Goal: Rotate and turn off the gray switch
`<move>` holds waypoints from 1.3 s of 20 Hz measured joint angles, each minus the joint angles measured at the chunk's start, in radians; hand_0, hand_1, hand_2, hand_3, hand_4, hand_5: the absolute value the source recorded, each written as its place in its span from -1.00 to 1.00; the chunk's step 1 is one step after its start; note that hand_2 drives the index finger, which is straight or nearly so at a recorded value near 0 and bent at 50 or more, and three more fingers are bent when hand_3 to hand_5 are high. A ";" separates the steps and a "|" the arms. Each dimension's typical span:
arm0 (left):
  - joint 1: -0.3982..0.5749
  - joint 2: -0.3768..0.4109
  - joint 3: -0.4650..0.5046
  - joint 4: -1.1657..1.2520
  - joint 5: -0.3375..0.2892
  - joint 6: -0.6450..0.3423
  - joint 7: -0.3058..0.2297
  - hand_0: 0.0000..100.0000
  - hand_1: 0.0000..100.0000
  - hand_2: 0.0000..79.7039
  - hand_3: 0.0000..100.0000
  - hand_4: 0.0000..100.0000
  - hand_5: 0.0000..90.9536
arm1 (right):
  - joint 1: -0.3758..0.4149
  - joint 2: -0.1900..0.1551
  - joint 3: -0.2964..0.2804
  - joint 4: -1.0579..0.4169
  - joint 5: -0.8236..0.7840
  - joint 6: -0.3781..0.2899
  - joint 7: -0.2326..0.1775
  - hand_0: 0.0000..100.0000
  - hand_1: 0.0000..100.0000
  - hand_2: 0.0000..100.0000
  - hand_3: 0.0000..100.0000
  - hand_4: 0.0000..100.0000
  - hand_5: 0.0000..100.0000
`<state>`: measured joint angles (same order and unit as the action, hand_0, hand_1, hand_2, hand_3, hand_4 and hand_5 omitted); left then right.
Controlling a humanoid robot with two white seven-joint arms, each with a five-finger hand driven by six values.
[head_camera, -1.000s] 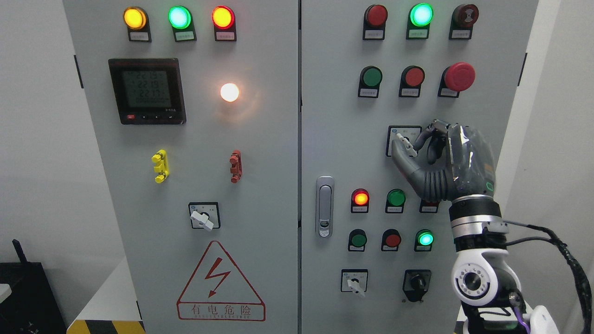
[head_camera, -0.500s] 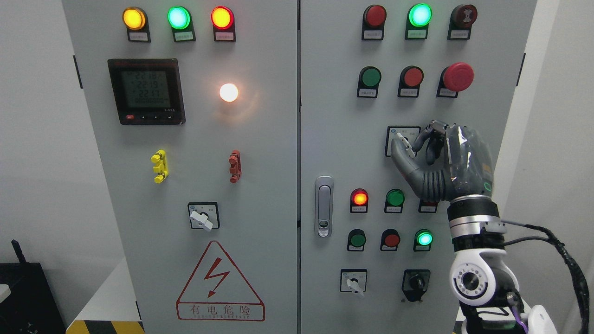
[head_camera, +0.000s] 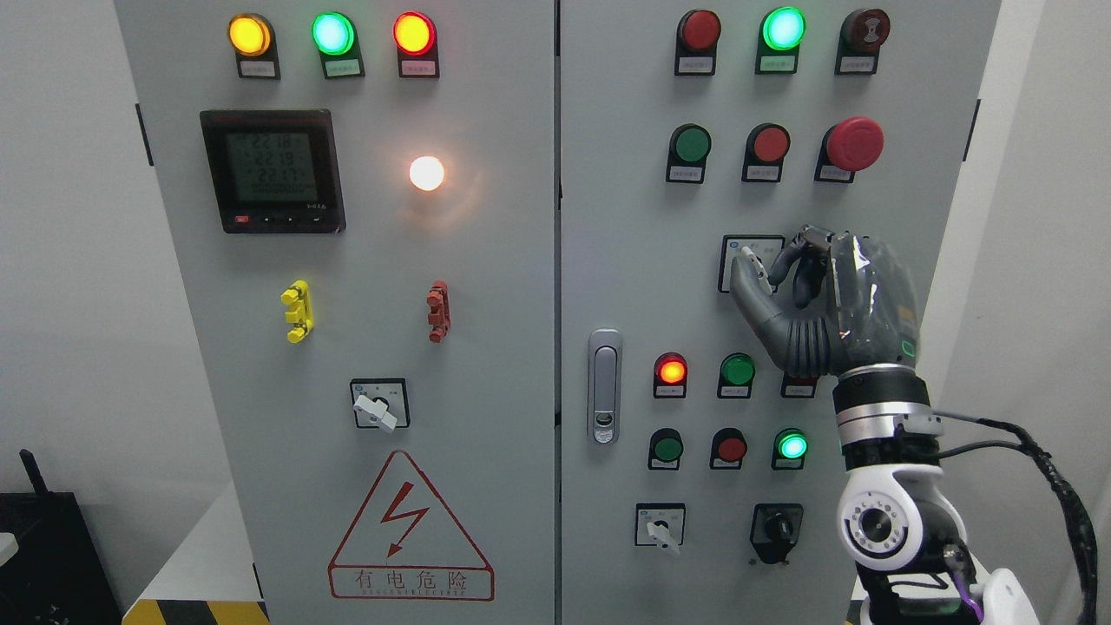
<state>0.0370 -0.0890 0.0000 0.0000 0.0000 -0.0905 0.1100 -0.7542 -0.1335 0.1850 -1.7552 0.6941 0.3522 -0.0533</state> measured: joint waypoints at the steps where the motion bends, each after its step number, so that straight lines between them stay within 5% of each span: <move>1: 0.000 0.000 0.000 0.000 0.000 0.000 0.000 -0.76 -0.22 -1.00 -1.00 -1.00 -1.00 | 0.000 0.000 0.001 0.000 0.000 0.000 0.000 -0.02 -0.11 0.44 1.00 0.85 1.00; 26: 0.000 0.000 0.000 0.000 0.000 0.000 -0.001 -0.76 -0.22 -1.00 -1.00 -1.00 -1.00 | -0.002 0.000 0.014 0.006 -0.002 -0.001 0.021 0.12 -0.24 0.48 1.00 0.88 1.00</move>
<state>0.0371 -0.0890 0.0000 0.0000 0.0000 -0.0900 0.1094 -0.7558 -0.1330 0.1987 -1.7492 0.6917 0.3508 -0.0325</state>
